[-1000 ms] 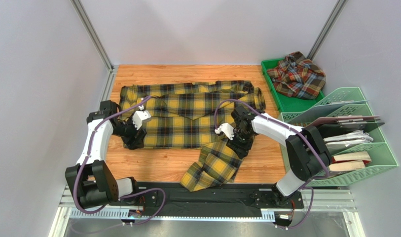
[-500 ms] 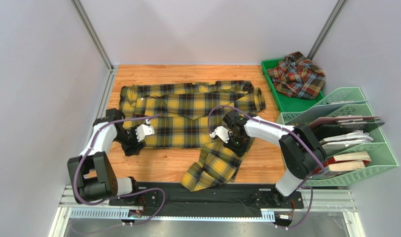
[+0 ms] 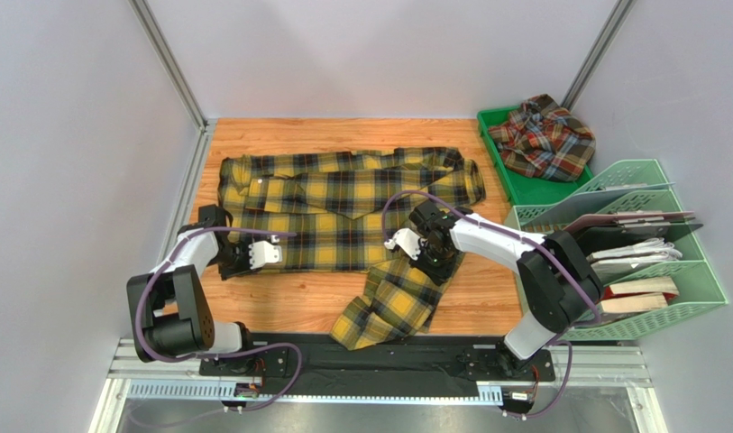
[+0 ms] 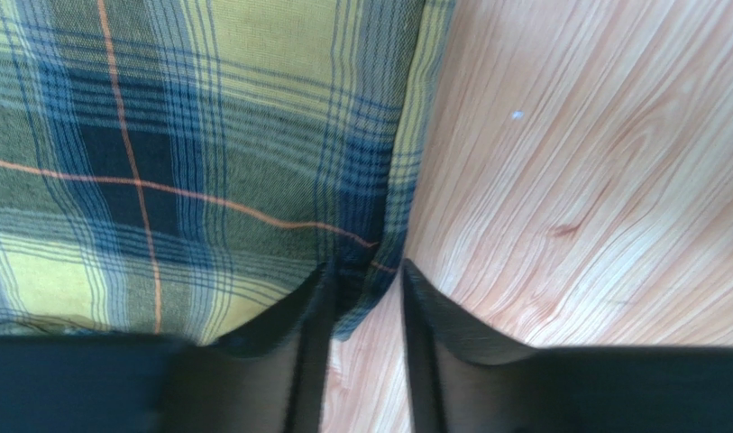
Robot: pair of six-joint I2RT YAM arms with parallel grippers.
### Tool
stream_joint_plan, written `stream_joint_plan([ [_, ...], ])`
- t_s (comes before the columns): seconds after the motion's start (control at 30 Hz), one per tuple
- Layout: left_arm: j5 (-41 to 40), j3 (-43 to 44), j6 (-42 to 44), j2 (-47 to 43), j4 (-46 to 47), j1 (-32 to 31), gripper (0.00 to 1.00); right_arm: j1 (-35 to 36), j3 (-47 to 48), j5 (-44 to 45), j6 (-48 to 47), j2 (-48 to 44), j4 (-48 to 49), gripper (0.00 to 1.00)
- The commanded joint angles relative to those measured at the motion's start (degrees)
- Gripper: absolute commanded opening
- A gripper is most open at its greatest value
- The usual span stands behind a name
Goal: Fold and stack the long sleeve shirts
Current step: Fold the shirt
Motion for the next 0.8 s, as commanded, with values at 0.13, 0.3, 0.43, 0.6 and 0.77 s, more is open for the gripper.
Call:
stream_joint_plan([
  [0.13,3.1,1.8,2.8,-4.3,-5.6,0.5,0.07,0.1,-0.9,-1.9,1.9,-10.2,-1.2,0.0],
  [0.3,4.3,4.0,0.3,-5.4,-7.5,0.7,0.0,0.0,-0.2,-2.7,1.3,-13.5,-2.9,0.0],
  [0.43,6.1,6.8,-0.3,-6.3,-10.4,1.4,0.0,-0.1,0.0,-2.7,0.4,-15.0,-4.9,0.0],
  [0.6,6.3,8.4,0.1,-5.8,-11.4,2.7,0.0,-1.5,-0.3,-2.9,-0.1,-16.2,-5.7,0.0],
  [0.77,7.2,10.3,0.7,-5.6,-12.8,3.6,0.0,-3.0,1.3,-3.4,-0.3,-17.4,-6.7,0.0],
])
